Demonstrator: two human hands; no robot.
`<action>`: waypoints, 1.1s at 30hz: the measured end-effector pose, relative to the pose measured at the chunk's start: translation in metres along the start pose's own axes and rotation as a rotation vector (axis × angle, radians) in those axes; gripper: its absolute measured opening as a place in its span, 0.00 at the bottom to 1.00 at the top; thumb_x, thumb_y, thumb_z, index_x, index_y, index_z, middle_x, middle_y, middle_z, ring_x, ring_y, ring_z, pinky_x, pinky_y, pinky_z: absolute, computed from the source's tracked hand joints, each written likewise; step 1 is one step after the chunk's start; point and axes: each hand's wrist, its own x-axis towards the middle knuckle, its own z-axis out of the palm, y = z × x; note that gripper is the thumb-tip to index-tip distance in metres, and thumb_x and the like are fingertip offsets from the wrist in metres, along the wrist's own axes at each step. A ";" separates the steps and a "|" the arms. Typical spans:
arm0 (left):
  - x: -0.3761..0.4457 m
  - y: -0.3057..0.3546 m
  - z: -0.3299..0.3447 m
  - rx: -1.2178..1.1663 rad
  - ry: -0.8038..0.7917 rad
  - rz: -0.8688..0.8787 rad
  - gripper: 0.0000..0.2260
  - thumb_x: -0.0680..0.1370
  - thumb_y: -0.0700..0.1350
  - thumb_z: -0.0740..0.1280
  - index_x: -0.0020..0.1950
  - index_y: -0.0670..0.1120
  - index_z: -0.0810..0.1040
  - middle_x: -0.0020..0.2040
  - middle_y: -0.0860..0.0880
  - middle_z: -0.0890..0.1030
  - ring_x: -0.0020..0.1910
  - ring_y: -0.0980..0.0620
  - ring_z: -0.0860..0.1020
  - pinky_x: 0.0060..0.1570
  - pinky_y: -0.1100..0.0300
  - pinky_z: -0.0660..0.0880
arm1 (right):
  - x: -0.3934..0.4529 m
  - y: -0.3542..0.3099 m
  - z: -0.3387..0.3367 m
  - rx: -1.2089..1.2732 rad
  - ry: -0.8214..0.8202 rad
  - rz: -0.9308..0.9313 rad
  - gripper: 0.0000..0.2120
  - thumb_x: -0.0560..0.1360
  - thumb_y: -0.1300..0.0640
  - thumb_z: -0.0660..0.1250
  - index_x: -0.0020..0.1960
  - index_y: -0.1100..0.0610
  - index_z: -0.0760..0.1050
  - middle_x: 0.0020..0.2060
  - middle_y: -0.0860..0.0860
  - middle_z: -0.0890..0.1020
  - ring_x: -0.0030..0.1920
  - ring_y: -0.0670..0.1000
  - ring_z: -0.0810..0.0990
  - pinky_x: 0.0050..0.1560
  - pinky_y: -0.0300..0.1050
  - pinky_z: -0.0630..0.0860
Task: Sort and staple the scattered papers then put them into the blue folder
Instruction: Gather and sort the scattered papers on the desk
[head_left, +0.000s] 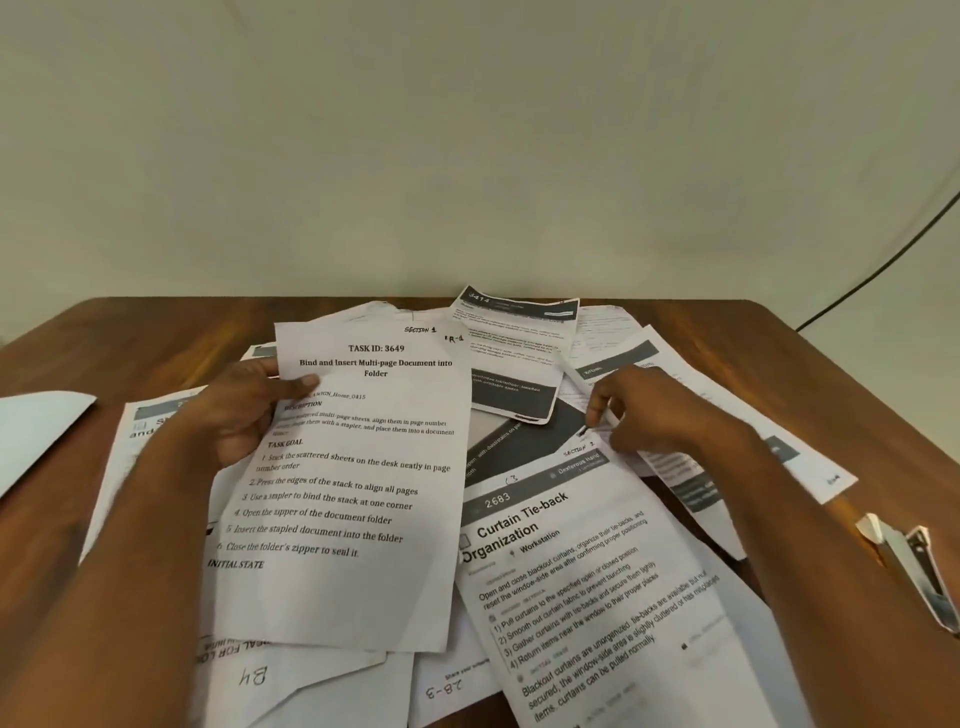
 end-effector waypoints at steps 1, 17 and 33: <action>0.000 -0.001 0.000 0.000 -0.004 -0.012 0.21 0.72 0.38 0.72 0.66 0.39 0.80 0.59 0.39 0.86 0.45 0.45 0.88 0.42 0.50 0.86 | 0.000 0.005 -0.002 -0.004 -0.004 0.018 0.17 0.67 0.63 0.80 0.48 0.45 0.83 0.54 0.45 0.78 0.53 0.50 0.79 0.54 0.46 0.81; 0.003 -0.005 0.006 -0.030 -0.027 -0.037 0.16 0.75 0.36 0.70 0.63 0.40 0.82 0.56 0.39 0.87 0.43 0.45 0.88 0.38 0.51 0.86 | -0.006 -0.008 -0.008 0.183 -0.232 0.137 0.25 0.62 0.46 0.86 0.51 0.55 0.81 0.41 0.55 0.87 0.34 0.50 0.82 0.40 0.46 0.82; 0.001 -0.004 0.024 -0.056 -0.135 -0.013 0.21 0.74 0.38 0.77 0.66 0.36 0.80 0.61 0.34 0.84 0.52 0.38 0.87 0.45 0.47 0.86 | -0.012 0.032 -0.038 0.840 0.138 0.008 0.06 0.76 0.58 0.76 0.53 0.56 0.85 0.46 0.50 0.89 0.51 0.55 0.87 0.55 0.52 0.83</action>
